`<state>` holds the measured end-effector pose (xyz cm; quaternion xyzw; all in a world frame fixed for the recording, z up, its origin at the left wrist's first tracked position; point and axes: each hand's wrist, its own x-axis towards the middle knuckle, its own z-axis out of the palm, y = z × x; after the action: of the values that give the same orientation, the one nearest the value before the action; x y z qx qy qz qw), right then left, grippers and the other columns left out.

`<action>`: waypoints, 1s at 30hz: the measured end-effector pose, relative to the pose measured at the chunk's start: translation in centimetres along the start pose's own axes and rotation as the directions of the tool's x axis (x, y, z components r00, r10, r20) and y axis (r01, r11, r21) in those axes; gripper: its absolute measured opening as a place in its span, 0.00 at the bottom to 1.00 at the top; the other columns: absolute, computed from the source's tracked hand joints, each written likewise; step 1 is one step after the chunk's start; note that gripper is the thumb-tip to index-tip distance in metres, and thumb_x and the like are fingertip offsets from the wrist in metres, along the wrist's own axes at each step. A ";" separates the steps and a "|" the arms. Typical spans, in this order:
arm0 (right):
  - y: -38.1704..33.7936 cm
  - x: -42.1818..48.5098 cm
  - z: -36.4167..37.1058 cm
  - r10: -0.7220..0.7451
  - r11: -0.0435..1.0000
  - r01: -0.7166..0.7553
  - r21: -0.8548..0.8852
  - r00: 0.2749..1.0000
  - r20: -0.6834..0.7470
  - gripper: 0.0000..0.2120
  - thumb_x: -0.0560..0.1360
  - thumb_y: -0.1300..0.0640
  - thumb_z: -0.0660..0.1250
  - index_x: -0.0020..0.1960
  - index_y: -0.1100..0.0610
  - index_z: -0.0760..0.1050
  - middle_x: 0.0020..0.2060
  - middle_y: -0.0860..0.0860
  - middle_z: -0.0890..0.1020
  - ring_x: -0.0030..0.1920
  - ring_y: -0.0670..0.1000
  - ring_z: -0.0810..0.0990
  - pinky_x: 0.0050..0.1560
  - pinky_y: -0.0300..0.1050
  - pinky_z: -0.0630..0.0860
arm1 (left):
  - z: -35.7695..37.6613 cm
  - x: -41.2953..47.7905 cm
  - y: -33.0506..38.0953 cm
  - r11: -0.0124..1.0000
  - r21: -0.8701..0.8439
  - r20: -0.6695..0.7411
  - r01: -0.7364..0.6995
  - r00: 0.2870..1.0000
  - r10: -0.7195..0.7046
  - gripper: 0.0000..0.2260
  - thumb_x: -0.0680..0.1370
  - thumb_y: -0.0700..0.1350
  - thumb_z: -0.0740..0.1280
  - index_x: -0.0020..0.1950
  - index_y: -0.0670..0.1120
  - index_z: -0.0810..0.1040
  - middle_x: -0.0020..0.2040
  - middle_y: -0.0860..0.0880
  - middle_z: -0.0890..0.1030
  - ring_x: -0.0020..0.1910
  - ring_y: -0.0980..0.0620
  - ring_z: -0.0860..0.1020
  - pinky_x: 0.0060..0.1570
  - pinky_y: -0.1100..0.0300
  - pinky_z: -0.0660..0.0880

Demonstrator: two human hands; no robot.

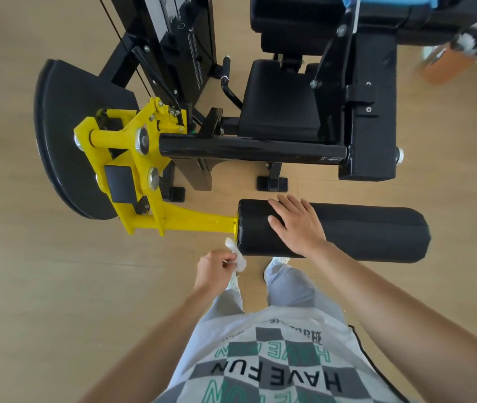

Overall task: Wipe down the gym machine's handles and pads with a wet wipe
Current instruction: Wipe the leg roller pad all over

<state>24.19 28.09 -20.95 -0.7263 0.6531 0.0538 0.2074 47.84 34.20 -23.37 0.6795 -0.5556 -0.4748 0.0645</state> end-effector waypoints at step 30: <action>-1.4 0.3 -2.1 0.032 0.963 -0.064 0.262 0.992 0.123 0.30 0.82 0.46 0.64 0.81 0.53 0.61 0.79 0.51 0.64 0.80 0.53 0.58 0.80 0.54 0.56 | -3.8 1.4 2.1 0.998 -0.061 0.124 0.017 0.992 -0.010 0.05 0.71 0.38 0.72 0.39 0.46 0.86 0.36 0.51 0.83 0.35 0.56 0.76 0.35 0.65 0.70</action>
<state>25.24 27.12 -18.84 -0.6714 0.6586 0.0137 0.3395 49.02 30.64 -20.85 0.6502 -0.5391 -0.5332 0.0477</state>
